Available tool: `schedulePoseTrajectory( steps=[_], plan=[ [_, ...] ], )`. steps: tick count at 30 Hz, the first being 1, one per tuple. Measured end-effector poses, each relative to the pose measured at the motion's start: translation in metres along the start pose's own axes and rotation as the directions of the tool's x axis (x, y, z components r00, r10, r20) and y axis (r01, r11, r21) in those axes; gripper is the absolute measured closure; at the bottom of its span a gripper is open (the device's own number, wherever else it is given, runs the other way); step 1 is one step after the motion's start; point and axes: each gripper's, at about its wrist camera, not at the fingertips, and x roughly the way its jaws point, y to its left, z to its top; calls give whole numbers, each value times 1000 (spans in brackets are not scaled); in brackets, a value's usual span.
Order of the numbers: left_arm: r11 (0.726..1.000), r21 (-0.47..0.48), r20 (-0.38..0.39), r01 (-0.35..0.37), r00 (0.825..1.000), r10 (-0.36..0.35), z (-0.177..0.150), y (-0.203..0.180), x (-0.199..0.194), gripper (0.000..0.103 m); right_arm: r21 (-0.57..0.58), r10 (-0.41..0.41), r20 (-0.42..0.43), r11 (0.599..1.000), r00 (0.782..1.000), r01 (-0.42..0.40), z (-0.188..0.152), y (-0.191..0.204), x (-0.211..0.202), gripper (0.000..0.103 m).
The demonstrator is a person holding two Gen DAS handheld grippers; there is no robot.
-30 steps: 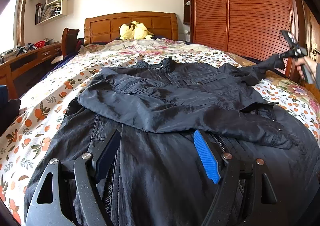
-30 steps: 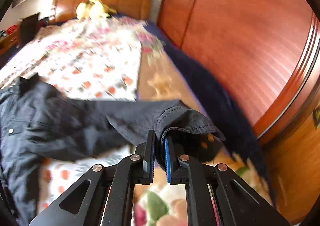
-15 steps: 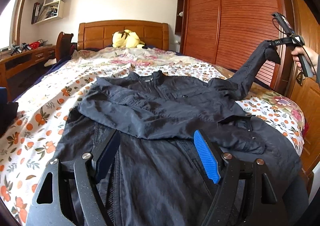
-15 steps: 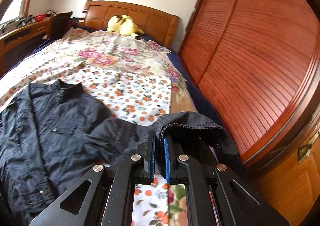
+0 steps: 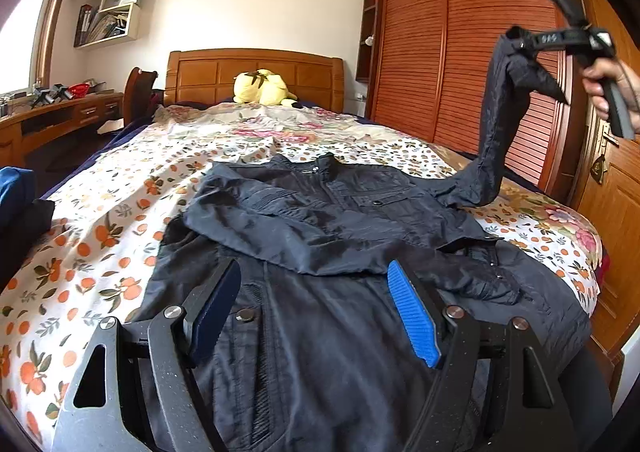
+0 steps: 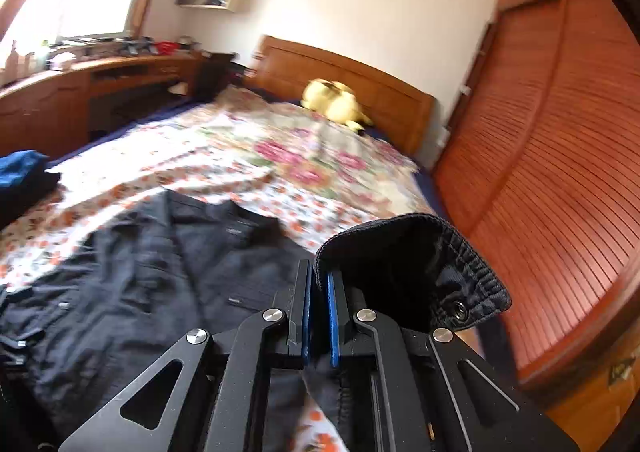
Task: Fold large clothes
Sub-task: 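Grasp the other sleeve cuff with the right tool and lift it up, then lay the lifted sleeve across the jacket body with the right tool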
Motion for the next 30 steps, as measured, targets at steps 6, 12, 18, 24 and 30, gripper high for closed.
schedulePoseTrajectory(
  steps=[6, 12, 18, 24, 30],
  plan=[
    [999, -10, 11, -37, 999, 37, -2, 12, -7, 26, -40, 116, 32, 993, 993, -114, -10, 40, -17, 96],
    [998, -43, 2, -51, 999, 52, -3, 27, -9, 26, -71, 197, 26, 978, 980, -195, -21, 59, -23, 96],
    [997, -41, -3, -61, 998, 61, -6, 31, -9, 26, -54, 281, -29, 958, 959, -282, -37, 59, -17, 96],
    [997, -41, -3, -63, 998, 62, -7, 34, -12, 26, 1, 327, -141, 944, 934, -330, -87, 63, 9, 96],
    [997, -39, 0, -61, 998, 61, -7, 34, -12, 26, 90, 363, -196, 932, 911, -352, -123, 74, 23, 96]
  ],
)
